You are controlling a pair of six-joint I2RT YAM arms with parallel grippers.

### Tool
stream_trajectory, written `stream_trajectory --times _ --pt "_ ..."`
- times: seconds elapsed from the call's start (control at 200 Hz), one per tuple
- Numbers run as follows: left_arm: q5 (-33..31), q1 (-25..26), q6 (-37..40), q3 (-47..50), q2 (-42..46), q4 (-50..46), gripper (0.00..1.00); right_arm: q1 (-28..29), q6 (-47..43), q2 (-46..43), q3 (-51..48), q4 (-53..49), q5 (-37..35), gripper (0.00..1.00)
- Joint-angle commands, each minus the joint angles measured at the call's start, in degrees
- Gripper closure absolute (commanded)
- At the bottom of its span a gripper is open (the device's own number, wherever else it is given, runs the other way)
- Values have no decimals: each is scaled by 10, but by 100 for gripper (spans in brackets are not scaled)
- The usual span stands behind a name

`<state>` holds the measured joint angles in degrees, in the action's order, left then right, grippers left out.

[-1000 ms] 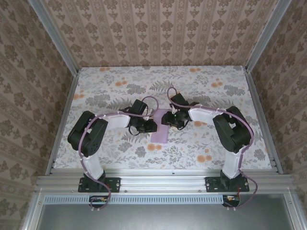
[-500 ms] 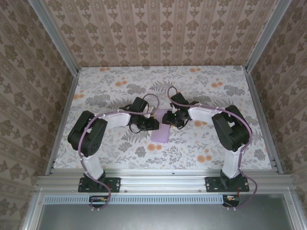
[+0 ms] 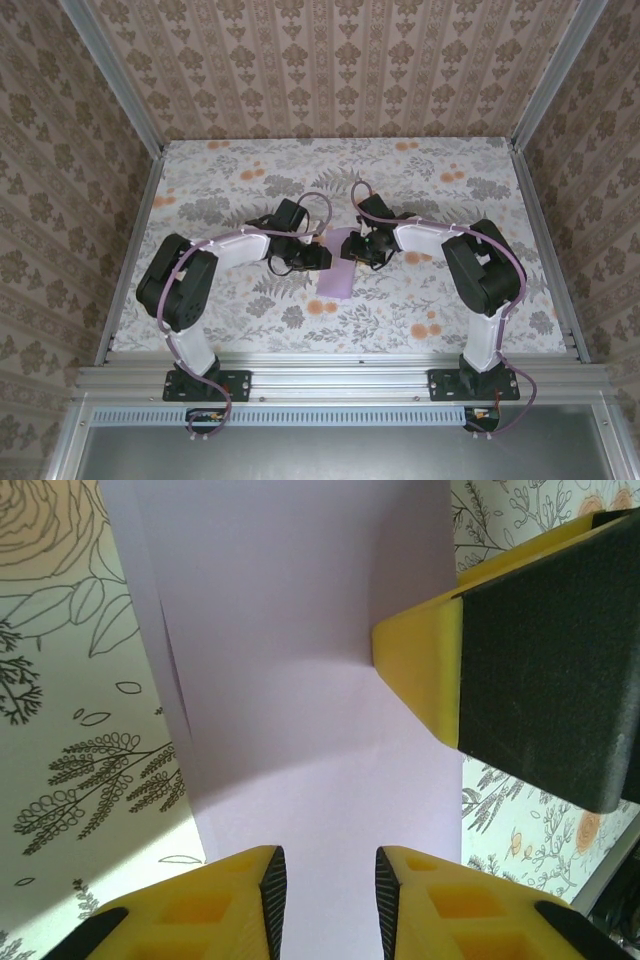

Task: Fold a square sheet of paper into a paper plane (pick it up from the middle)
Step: Hold the square sheet of paper at the center of the table.

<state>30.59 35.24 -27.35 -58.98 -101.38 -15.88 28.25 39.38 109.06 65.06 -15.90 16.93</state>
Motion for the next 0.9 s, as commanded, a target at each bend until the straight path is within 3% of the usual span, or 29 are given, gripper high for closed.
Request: stream_trajectory --times 0.0,0.515,0.895 --pt "-5 -1 16 -15 20 -23 67 -2 4 5 -19 -9 -15 61" --pt "-58 -20 -7 7 65 -16 68 -3 3 11 -12 -21 -28 57" --pt "-51 -29 -14 15 73 -10 67 -1 -9 21 2 -38 -33 56"
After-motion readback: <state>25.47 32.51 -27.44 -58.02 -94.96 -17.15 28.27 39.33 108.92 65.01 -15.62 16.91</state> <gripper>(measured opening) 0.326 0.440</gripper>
